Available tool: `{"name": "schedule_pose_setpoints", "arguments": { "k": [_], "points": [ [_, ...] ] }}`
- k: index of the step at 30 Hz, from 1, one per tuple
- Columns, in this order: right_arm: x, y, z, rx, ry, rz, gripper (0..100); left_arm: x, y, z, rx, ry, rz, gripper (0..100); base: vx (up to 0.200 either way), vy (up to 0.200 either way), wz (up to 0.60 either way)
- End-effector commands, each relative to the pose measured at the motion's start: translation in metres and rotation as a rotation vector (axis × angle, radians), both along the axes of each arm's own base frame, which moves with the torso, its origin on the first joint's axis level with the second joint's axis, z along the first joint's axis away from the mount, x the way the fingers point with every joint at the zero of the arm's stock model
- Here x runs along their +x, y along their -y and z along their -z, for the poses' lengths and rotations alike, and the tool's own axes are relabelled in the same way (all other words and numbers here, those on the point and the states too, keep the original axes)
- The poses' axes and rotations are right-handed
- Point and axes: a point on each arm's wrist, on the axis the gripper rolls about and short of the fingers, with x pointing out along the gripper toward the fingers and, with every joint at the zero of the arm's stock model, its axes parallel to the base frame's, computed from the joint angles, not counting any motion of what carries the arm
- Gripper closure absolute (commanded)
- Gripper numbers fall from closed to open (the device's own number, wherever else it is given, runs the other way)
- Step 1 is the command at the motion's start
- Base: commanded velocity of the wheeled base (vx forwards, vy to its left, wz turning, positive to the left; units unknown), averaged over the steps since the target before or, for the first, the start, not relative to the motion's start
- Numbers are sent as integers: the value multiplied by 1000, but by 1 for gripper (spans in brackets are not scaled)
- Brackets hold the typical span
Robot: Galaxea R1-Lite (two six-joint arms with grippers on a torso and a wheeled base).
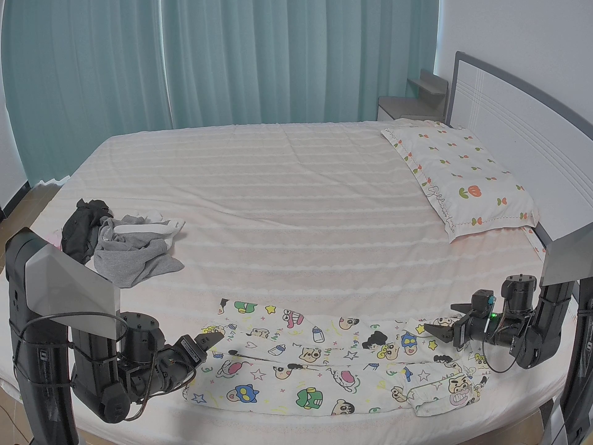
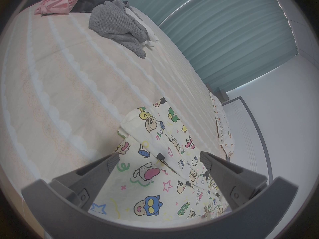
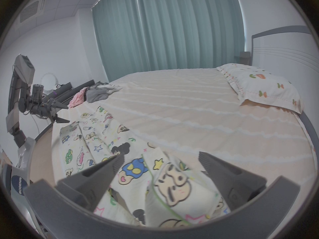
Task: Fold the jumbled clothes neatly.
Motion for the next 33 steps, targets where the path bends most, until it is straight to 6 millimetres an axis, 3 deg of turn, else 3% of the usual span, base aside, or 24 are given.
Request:
{"name": "schedule_pose_setpoints", "arguments": {
  "k": [1, 4, 5, 8, 9, 14, 20, 33],
  "points": [
    [5, 5, -14, 27, 45, 30, 0, 1, 0, -1, -6, 16, 1, 0, 0, 0, 0],
    [8, 2, -22, 59, 59, 38, 0, 1, 0, -1, -6, 16, 1, 0, 0, 0, 0],
    [16, -11, -29, 97, 66, 12, 0, 1, 0, -1, -5, 16, -1, 0, 0, 0, 0],
    [25, -20, -30, 114, 41, -7, 0, 1, 0, -1, -5, 15, -1, 0, 0, 0, 0],
    [38, -34, -29, 130, -30, -36, 0, 1, 0, -1, -5, 15, -1, 0, 0, 0, 0],
    [55, -49, -25, 110, -180, -71, 0, 0, 1, -1, -4, 13, 1, 0, 0, 0, 0],
    [52, -48, -6, -27, -274, -157, 0, -1, 2, -1, -2, 9, 9, 0, 0, 0, 0],
    [52, -50, -3, -66, -329, -193, 0, -2, 2, -1, -2, 9, 12, 0, 0, 0, 0]
  ]
}}
